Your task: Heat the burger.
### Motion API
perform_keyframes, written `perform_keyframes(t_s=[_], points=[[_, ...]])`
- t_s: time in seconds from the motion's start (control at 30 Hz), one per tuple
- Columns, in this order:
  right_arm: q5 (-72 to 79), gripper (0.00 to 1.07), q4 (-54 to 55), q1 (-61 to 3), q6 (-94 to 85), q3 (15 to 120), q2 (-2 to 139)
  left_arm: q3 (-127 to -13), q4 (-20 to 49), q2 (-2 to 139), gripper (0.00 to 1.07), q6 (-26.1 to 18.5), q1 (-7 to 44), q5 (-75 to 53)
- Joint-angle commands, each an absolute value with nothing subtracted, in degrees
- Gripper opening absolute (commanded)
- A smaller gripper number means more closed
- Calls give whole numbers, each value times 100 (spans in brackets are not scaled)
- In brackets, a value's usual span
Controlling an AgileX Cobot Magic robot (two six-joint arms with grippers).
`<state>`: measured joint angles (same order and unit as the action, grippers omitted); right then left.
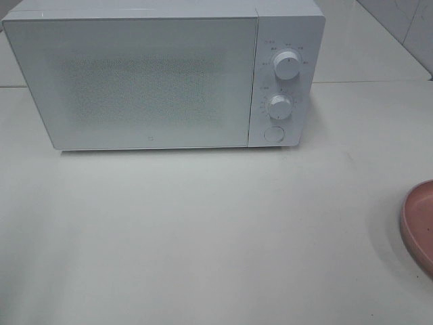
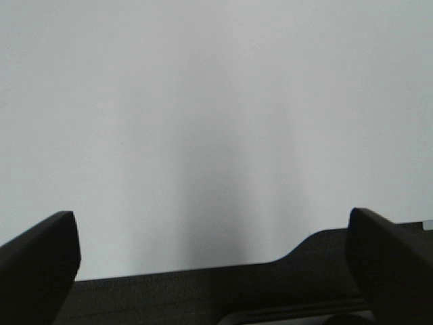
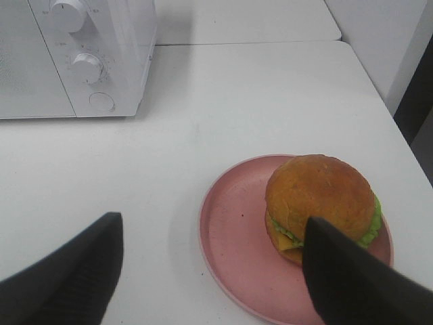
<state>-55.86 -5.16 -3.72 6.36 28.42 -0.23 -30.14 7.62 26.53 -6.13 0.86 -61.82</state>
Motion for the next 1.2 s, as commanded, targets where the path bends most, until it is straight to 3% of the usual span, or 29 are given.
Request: perform_keyframes(t_s=[0.03,0.23,0.57,1.2], points=[[-5506,71,-539,-350,584,2842,-166,-2985,745,2349,100,-567,74,-6171],[-5506,71,-539,-350,584,2842,-166,-2985,1220,1427,100,-579,74,-6142],[-5506,71,-539,-350,584,2842,-166,-2985,1243,-172,100,-596,57,-6136],[-5506,71,-544,-350,584,2842,-166,-2979,1283,-178,100,-596,57,-6119]])
